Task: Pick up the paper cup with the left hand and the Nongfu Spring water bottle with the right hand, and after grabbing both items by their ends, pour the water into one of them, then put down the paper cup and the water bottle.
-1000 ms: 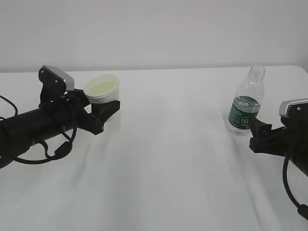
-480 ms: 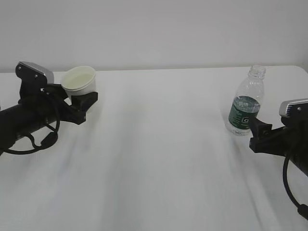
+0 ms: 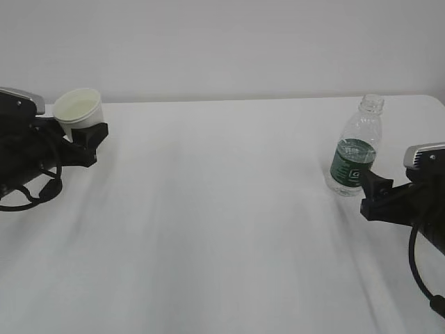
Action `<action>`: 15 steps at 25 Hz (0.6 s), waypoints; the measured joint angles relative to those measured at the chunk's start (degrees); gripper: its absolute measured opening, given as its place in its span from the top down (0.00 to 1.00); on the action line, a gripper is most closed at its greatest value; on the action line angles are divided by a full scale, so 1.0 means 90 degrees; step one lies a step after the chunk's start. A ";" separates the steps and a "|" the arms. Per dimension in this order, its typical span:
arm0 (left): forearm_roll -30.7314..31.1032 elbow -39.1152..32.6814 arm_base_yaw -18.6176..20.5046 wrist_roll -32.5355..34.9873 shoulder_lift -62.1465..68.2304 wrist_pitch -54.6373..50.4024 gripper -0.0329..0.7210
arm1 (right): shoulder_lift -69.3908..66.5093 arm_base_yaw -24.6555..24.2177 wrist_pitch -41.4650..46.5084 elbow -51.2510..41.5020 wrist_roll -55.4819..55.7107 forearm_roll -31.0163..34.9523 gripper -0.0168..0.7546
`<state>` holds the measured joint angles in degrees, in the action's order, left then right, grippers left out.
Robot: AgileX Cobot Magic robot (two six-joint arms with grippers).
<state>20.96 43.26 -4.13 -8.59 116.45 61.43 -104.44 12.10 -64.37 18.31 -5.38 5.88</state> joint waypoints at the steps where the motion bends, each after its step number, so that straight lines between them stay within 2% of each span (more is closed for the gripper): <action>1: -0.0063 0.0000 0.0000 0.0033 0.0000 0.0000 0.32 | 0.0000 0.0000 0.0000 0.0000 0.0000 0.0000 0.21; 5: -0.0315 -0.0001 0.0027 0.0287 0.0000 0.0000 0.32 | 0.0000 0.0000 0.0000 0.0000 0.0035 0.0000 0.21; 15: -0.0495 -0.0001 0.0038 0.0392 0.0501 0.0272 0.32 | 0.0000 0.0000 0.0027 0.0000 0.0087 0.0000 0.21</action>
<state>16.51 43.25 -3.79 -5.07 120.96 63.88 -104.44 12.10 -64.13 18.31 -4.60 5.88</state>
